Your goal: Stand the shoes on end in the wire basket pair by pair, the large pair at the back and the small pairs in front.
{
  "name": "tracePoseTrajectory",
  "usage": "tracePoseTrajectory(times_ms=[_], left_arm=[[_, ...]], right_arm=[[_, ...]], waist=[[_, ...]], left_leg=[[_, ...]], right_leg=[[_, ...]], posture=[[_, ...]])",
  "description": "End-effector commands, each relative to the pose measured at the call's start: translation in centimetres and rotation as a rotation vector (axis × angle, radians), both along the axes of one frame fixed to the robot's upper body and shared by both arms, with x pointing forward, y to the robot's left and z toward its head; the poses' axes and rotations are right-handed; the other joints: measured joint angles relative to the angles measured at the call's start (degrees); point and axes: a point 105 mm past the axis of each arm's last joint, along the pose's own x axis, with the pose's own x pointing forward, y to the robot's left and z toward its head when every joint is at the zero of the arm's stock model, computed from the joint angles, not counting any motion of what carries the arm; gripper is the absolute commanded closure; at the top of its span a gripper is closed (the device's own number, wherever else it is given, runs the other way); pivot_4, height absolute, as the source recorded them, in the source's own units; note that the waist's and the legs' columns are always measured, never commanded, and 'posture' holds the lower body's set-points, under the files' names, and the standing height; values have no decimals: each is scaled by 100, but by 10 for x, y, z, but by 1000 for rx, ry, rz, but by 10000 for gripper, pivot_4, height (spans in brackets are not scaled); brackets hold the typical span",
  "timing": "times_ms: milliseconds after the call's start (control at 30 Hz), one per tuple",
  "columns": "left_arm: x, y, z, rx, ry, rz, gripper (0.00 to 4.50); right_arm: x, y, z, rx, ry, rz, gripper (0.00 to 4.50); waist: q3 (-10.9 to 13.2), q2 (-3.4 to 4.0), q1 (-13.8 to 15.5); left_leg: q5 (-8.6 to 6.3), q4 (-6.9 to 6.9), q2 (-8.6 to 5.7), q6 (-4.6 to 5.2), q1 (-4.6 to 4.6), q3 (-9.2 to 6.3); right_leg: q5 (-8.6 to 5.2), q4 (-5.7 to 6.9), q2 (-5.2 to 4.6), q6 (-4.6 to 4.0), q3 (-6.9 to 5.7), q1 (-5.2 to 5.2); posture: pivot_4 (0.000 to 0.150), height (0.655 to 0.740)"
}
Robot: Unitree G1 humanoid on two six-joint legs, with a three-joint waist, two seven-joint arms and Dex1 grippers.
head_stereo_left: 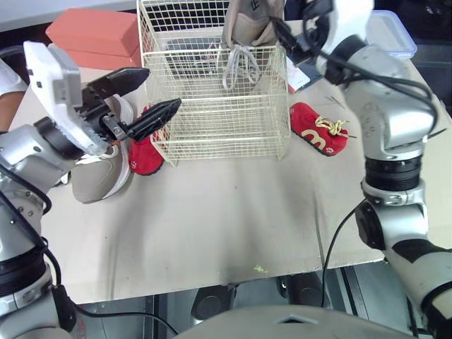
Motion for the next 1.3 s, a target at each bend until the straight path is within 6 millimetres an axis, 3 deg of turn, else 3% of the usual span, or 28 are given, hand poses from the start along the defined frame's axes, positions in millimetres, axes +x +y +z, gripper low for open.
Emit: tracePoseTrajectory(times_ms=[33, 167, 233, 333, 467, 600, 733, 1033, 1200, 1300], left_arm=[[-5, 9, 12, 1, -67, 28, 0], [-3, 29, 13, -23, -75, 99, 0], [1, 48, 15, -59, -104, 182, 0], [8, 79, 14, -122, -115, 312, 0], [15, 127, -8, -114, -40, 482, 0], [21, 164, -18, -126, 22, 594, 0], [24, 202, -34, -177, 132, 710, 0], [30, 231, -64, -269, 305, 766, 0], [37, 226, -88, -281, 428, 709, 0], [44, 223, -89, -331, 443, 667, 0]], right_arm=[[-30, 5, 8, -25, -27, 220, 641], [-51, -2, -8, -57, 35, 390, 641], [-71, 0, -13, -86, 18, 536, 641], [-83, 2, -20, -96, 35, 640, 641], [-96, 9, -20, -87, 28, 748, 641], [-110, 17, -21, -138, 0, 831, 641], [-125, 25, -31, -292, -36, 907, 641], [-129, 34, -45, -374, -39, 933, 641], [-130, 38, -51, -395, -33, 943, 641], [-130, 39, -53, -410, -39, 946, 641]], waist=[[0, 0, 1], [0, 0, -9], [0, 0, 5], [1, 1, -8], [1, 1, -2], [2, -3, 35], [1, -5, 74], [-2, -14, 108], [-2, -16, 135], [-3, -28, 138]], left_leg=[[0, 0, 0, 0, 0, -1], [0, -2, 1, 1, 0, 0], [0, -2, 1, 1, 0, 0], [-1, -3, 2, 1, 0, 1], [-1, -2, 2, 1, 4, 2], [-1, -2, 2, 1, 2, -3], [-1, 0, 0, 1, 0, -8], [-1, 0, -3, 1, -1, -12], [-1, 1, -4, 1, -2, -11], [-1, 2, -5, 1, -2, -14]], right_leg=[[0, -1, 0, 0, -1, 0], [0, -2, -1, 0, 1, 0], [0, -2, -1, 0, 0, 0], [0, -3, -1, 0, 0, 0], [0, -1, -1, 0, 0, 1], [0, -2, -3, 0, -6, 0], [0, -3, -6, 0, -12, 0], [0, -1, -11, 0, -19, -1], [0, 0, -12, 0, -19, -1], [0, 2, -11, 0, -22, -1]], posture=[[1500, 7400], [1500, 7400], [1500, 7400], [1500, 7400], [1500, 7400], [1500, 7400], [1500, 7400], [1500, 7400], [1500, 7400], [1500, 7400]])
